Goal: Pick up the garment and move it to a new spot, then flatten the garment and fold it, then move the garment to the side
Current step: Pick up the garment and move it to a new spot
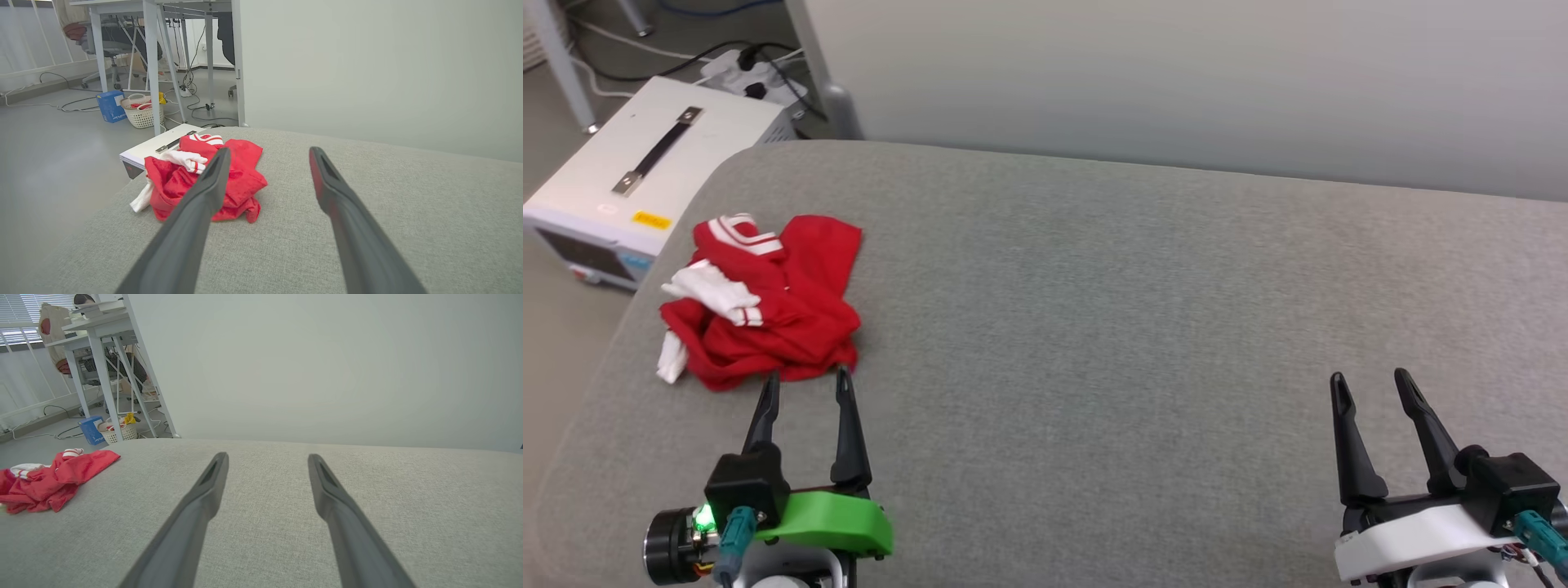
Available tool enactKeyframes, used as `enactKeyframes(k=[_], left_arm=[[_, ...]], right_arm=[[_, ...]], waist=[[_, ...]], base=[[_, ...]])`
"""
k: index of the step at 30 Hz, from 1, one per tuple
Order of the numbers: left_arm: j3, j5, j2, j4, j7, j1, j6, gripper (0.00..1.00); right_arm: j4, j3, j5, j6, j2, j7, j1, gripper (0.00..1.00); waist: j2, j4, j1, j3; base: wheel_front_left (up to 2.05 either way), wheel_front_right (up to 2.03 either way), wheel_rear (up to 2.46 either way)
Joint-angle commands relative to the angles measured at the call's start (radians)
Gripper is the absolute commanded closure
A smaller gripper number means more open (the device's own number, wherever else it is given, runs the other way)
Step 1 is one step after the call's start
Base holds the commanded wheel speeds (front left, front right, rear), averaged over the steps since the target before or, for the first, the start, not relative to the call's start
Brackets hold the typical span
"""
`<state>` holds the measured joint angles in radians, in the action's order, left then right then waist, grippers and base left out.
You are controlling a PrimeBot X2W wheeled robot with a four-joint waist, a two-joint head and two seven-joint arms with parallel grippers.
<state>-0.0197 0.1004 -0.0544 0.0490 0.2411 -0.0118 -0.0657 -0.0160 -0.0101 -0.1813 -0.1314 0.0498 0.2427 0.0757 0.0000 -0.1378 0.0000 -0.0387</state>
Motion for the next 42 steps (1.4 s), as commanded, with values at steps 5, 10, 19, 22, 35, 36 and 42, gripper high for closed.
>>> enactKeyframes(k=[5, 10, 19, 22, 35, 36, 42], left_arm=[[0.019, 0.036, 0.004, 0.002, 0.021, 0.023, -0.013, 0.00], [0.030, 0.048, 0.004, 0.005, 0.021, 0.023, -0.015, 0.00], [0.049, 0.073, 0.004, 0.013, 0.021, 0.022, -0.020, 0.00], [0.053, 0.081, 0.004, 0.014, 0.021, 0.019, -0.022, 0.00], [0.147, 0.088, -0.003, 0.035, 0.021, 0.134, 0.077, 0.00], [0.157, 0.081, -0.016, 0.043, 0.021, 0.167, 0.098, 0.00], [0.207, 0.104, -0.115, 0.134, 0.021, 0.398, 0.176, 0.00]], right_arm=[[-0.015, -0.016, 0.005, 0.001, 0.000, 0.019, 0.002, 0.00], [-0.024, -0.026, 0.018, 0.001, 0.000, 0.019, -0.004, 0.00], [-0.034, -0.038, 0.036, 0.001, 0.000, 0.019, -0.013, 0.00], [-0.034, -0.038, 0.039, 0.001, 0.000, 0.019, -0.014, 0.00], [-0.046, -0.047, 0.061, 0.001, 0.000, 0.019, -0.038, 0.00], [-0.048, -0.047, 0.067, 0.001, 0.000, 0.019, -0.045, 0.00], [-0.062, -0.050, 0.089, 0.001, 0.015, 0.019, -0.093, 0.00]], waist=[[0.0000, -0.116, 0.0000, -0.020], [0.0000, -0.183, 0.0000, -0.027], [0.0000, -0.274, 0.0000, -0.037], [0.0000, -0.291, 0.0000, -0.039], [0.0000, -0.281, 0.0000, -0.088], [0.0000, -0.273, 0.0000, -0.100], [0.0000, -0.222, 0.0000, -0.185]], base=[[0.00, 0.00, 0.00], [0.00, 0.00, 0.00], [0.00, 0.00, 0.00], [0.00, 0.00, 0.00], [0.00, 0.00, 0.00], [0.00, 0.00, 0.00], [0.00, 0.00, 0.00]])
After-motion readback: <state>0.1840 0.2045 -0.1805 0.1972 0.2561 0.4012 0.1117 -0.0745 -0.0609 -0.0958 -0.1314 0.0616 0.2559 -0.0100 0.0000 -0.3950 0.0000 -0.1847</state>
